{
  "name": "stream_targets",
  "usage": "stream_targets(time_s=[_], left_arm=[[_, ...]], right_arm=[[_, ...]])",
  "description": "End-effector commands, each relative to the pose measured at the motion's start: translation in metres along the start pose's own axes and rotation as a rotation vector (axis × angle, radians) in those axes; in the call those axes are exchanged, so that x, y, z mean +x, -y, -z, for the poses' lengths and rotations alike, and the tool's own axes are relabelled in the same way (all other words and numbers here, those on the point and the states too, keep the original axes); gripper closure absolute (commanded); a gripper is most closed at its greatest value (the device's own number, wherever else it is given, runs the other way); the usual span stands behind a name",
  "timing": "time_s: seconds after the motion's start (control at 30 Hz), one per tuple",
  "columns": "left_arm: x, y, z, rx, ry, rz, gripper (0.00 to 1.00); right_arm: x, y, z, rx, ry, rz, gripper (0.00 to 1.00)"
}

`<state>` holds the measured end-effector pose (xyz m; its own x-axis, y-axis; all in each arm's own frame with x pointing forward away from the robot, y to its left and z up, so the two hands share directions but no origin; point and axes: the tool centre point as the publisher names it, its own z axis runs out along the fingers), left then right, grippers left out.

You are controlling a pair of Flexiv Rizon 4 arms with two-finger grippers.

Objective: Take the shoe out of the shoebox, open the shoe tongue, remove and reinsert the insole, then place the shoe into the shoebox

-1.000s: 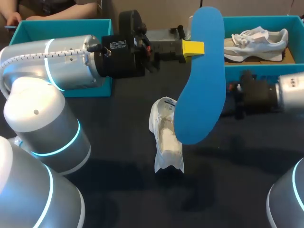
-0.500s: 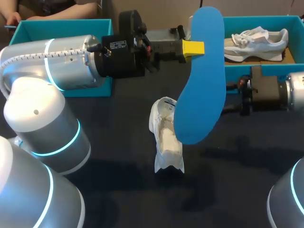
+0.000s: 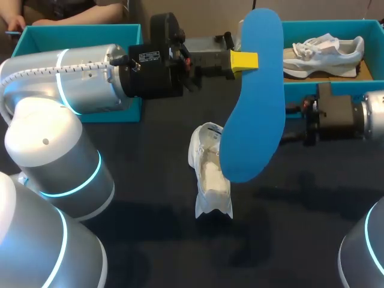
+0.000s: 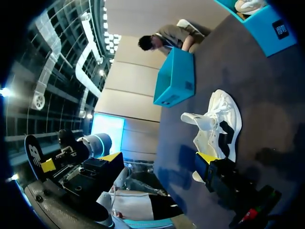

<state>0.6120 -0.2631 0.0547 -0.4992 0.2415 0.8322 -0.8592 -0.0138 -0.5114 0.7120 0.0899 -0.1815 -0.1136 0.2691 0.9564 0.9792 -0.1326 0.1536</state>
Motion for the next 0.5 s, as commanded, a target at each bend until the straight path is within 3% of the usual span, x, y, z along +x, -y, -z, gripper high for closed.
stream_targets(time_s=[0.03, 0.13, 0.17, 0.47, 0.5], left_arm=[[-0.0006, -0.0001, -0.0034, 0.002, 0.002, 0.000, 1.00], [-0.0006, -0.0001, -0.0034, 0.002, 0.002, 0.000, 1.00], [-0.0006, -0.0001, -0.0034, 0.002, 0.002, 0.000, 1.00], [-0.0006, -0.0001, -0.0034, 0.002, 0.002, 0.000, 1.00], [-0.0051, -0.0003, 0.0018, -0.007, -0.010, -0.080, 1.00]], right_arm=[[0.0013, -0.0050, 0.0004, 0.012, 0.006, 0.000, 0.00], [0.0047, -0.0096, 0.0022, 0.007, -0.034, -0.013, 0.00], [0.0046, -0.0116, 0.0029, -0.003, 0.006, -0.030, 0.00], [0.0046, -0.0116, 0.0029, -0.003, 0.006, -0.030, 0.00], [0.0046, -0.0116, 0.0029, -0.003, 0.006, -0.030, 0.00]])
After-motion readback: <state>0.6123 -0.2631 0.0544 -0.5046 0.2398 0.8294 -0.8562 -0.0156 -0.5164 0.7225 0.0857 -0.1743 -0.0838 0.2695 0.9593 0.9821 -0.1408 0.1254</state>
